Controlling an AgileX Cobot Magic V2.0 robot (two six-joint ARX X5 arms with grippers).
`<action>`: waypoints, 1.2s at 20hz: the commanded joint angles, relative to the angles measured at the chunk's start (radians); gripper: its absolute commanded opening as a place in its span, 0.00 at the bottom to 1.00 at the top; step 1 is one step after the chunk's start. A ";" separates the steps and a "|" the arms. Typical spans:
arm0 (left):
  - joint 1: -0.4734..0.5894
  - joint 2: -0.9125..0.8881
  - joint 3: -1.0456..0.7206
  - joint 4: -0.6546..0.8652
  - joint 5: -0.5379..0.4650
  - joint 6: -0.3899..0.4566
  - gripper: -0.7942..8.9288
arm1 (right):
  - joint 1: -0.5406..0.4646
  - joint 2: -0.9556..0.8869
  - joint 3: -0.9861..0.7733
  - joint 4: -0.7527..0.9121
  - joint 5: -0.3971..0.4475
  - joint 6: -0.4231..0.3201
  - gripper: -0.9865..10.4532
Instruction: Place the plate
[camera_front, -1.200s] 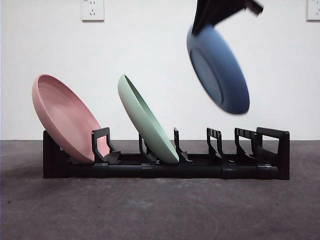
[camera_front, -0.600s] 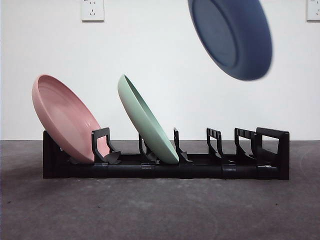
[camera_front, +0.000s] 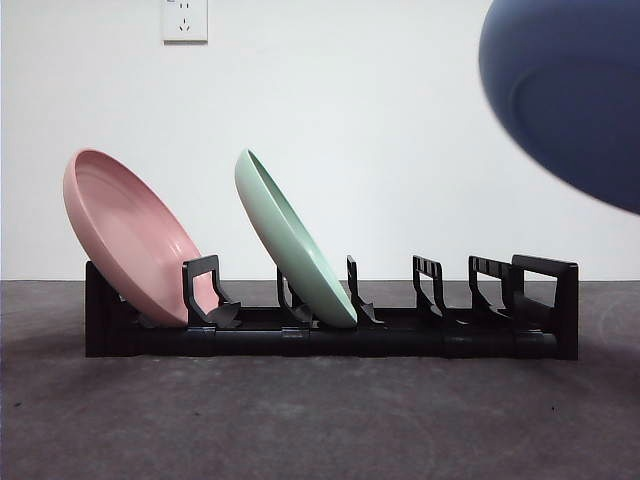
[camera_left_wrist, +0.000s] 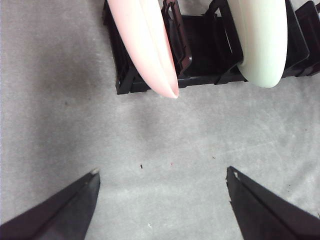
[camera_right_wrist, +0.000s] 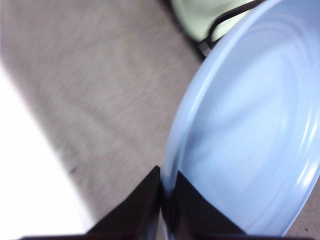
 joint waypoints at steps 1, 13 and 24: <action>-0.003 0.005 0.021 0.006 0.006 0.006 0.50 | 0.090 0.055 0.007 0.015 -0.031 -0.021 0.10; -0.003 0.006 0.021 0.006 0.005 0.006 0.50 | 0.167 0.624 0.007 0.367 -0.088 -0.124 0.10; -0.003 0.005 0.021 0.004 0.005 0.006 0.50 | 0.123 0.854 0.007 0.551 -0.089 -0.250 0.11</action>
